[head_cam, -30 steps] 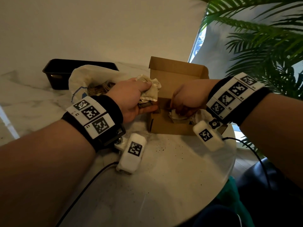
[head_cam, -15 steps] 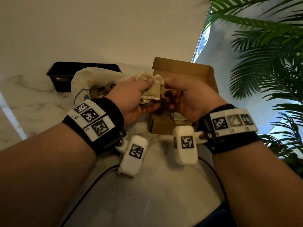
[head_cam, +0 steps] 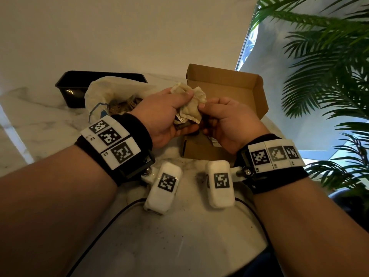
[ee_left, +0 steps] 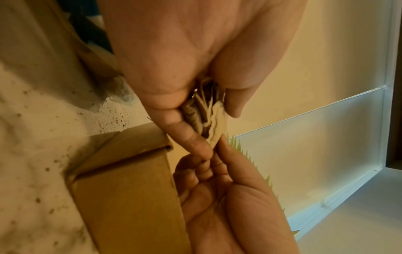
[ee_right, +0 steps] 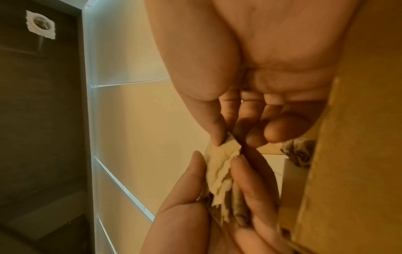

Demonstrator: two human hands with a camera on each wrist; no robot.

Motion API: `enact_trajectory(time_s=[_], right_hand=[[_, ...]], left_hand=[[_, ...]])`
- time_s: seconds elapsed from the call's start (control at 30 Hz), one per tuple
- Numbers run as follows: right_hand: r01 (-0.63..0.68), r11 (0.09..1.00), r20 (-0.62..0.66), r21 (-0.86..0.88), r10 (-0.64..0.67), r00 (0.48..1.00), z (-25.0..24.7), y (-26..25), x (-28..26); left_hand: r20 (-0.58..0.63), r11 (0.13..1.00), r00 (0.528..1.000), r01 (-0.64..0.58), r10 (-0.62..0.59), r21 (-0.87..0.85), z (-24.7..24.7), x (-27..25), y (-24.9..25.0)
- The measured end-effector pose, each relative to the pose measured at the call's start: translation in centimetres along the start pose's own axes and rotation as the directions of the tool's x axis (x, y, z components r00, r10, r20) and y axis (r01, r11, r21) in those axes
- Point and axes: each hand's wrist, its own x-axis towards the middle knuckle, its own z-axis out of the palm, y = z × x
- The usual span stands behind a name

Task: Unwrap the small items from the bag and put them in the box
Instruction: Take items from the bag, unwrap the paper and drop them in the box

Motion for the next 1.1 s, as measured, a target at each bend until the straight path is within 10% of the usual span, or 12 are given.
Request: enact_trajectory(time_s=[0.53,1.1], right_hand=[[0.038,0.98,-0.046,0.195,-0.029,0.999,-0.2,0.2,0.1],[0.097,0.991,-0.12,-0.094,-0.108,0.987,-1.5,-1.5,-0.2]], left_hand=[[-0.049,1.0,0.998,-0.025,0.026,0.015,-0.1,0.1,0.1],[-0.107,0.999,0.994,-0.032,0.031,-0.005,-0.1,0.2,0.2]])
